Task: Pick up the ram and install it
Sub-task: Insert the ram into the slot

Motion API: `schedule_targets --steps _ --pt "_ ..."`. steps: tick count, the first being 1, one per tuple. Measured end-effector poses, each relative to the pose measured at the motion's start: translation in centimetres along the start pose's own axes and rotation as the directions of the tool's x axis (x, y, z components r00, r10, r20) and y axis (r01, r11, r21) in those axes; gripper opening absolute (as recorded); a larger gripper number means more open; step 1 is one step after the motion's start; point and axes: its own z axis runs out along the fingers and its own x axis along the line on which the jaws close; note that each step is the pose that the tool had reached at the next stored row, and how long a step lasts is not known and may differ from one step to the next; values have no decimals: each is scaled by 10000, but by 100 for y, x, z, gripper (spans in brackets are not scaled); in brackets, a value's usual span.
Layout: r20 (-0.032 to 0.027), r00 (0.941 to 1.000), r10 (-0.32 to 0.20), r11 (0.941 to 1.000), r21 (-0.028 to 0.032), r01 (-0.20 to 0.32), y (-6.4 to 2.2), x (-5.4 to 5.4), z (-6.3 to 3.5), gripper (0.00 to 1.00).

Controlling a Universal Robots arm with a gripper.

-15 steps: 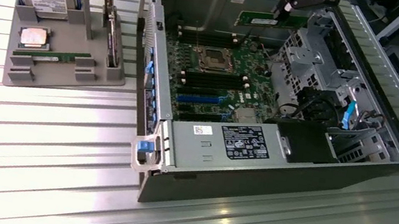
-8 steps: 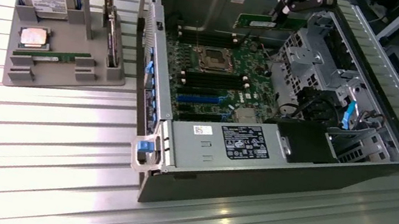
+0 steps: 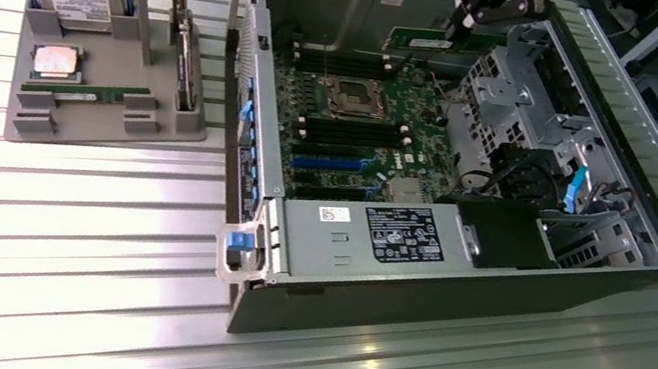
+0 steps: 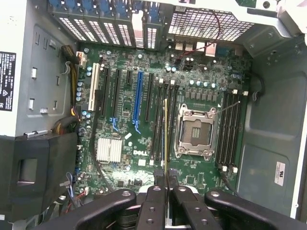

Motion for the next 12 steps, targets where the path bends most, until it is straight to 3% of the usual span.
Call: schedule_targets --steps 12 --pt "1 10000 0 10000 0 0 -2 1 38 12"
